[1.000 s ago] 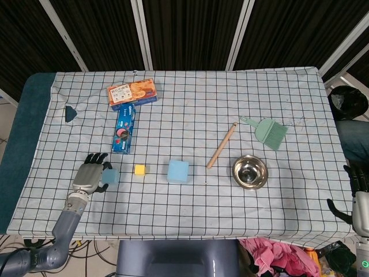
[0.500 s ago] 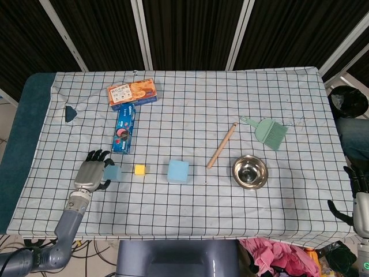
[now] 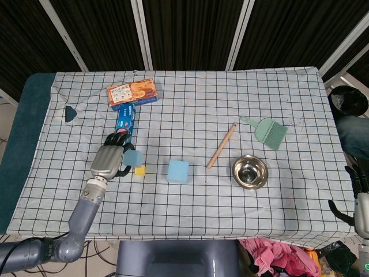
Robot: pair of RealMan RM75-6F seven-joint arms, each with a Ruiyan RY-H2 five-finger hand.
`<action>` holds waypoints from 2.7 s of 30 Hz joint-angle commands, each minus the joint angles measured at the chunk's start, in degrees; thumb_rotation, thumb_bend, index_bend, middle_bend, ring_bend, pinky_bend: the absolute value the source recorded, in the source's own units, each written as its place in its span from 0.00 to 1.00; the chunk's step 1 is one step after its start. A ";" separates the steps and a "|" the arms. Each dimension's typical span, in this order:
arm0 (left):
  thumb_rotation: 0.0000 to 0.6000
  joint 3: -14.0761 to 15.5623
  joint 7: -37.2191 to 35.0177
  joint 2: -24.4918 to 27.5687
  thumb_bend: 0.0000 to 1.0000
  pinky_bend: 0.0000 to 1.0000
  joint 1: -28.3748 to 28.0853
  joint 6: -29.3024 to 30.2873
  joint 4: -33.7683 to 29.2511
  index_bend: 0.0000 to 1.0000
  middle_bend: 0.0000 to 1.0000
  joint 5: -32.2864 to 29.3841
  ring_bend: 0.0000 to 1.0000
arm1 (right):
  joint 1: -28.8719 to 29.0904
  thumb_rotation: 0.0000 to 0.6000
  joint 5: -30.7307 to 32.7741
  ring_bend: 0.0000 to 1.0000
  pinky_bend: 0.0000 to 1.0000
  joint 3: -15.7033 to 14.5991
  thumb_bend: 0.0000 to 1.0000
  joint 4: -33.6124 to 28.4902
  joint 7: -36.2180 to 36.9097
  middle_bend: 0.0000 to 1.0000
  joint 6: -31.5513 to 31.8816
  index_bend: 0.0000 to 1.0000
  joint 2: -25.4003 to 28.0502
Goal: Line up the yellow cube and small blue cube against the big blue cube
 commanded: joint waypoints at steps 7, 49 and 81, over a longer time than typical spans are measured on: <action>1.00 -1.54 7.39 -6.89 0.38 0.00 -8.40 0.06 2.90 0.44 0.12 -11.54 0.00 | -0.39 1.00 -0.22 0.21 0.12 0.09 0.20 0.08 0.87 0.07 0.63 0.10 0.24; 1.00 2.97 3.06 -17.65 0.38 0.00 -13.84 -3.25 19.14 0.43 0.12 -13.11 0.00 | -0.65 1.00 0.16 0.21 0.12 0.57 0.20 0.28 1.53 0.07 0.96 0.10 0.23; 1.00 3.59 5.11 -19.67 0.24 0.00 -14.21 -1.81 20.37 0.27 0.11 -12.21 0.00 | -0.84 1.00 0.25 0.21 0.12 0.80 0.20 0.25 1.89 0.07 1.26 0.10 0.28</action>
